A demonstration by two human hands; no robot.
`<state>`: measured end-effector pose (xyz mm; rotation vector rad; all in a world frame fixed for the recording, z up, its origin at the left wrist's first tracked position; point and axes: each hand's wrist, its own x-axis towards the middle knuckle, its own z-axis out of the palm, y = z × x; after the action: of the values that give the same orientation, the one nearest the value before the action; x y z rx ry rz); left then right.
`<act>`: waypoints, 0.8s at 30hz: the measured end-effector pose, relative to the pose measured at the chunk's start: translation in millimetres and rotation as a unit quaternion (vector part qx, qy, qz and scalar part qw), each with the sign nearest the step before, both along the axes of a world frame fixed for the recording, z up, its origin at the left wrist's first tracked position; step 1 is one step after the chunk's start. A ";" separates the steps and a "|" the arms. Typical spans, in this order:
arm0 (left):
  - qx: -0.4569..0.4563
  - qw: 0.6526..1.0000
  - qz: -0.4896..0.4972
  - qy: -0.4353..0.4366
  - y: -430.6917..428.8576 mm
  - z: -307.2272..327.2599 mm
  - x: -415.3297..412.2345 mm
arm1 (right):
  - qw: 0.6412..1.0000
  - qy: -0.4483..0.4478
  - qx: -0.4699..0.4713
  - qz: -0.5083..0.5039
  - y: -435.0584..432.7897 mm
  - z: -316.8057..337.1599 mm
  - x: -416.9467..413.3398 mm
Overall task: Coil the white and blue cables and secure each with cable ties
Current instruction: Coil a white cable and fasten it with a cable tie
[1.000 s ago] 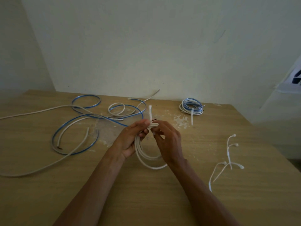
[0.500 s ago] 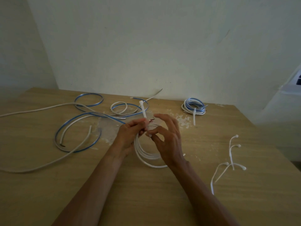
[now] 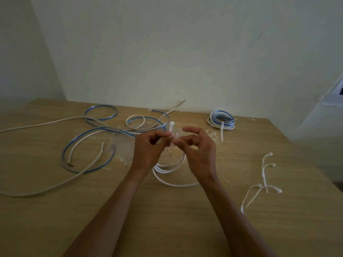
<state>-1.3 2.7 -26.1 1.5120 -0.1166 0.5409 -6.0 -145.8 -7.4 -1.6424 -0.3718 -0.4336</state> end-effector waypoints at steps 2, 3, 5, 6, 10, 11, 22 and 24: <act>0.030 0.999 -0.031 -0.015 -2.1 -0.6 -2.2 | 0.998 0.035 0.034 0.030 -0.6 1.4 3.6; 0.036 0.998 -0.043 -0.023 -1.9 -1.2 -3.0 | 0.997 0.044 0.045 0.048 -1.1 1.1 3.7; 0.026 0.997 -0.059 -0.028 -1.3 -1.6 -3.0 | 0.993 0.065 0.065 0.071 -2.1 1.1 2.7; 0.019 0.997 -0.065 -0.027 -1.4 -1.3 -2.8 | 0.992 0.076 0.070 0.076 -2.9 0.9 2.9; 0.012 0.997 -0.074 -0.022 -0.6 2.3 -4.9 | 0.989 0.064 0.075 0.113 -4.4 -0.1 5.1; 0.023 0.997 -0.074 -0.025 0.0 2.7 -4.9 | 0.988 0.059 0.077 0.118 -4.0 -0.8 5.0; 0.103 0.992 -0.021 -0.068 -1.3 -0.6 -4.8 | 0.978 0.093 0.094 0.160 -6.4 0.1 5.3; 0.102 0.992 -0.022 -0.066 0.4 -2.3 -3.2 | 0.976 0.103 0.095 0.167 -6.9 0.3 6.1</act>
<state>-4.5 3.1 -28.4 1.6670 -0.3147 0.6076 0.1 -152.8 -7.1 -1.3910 -0.4279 -0.0434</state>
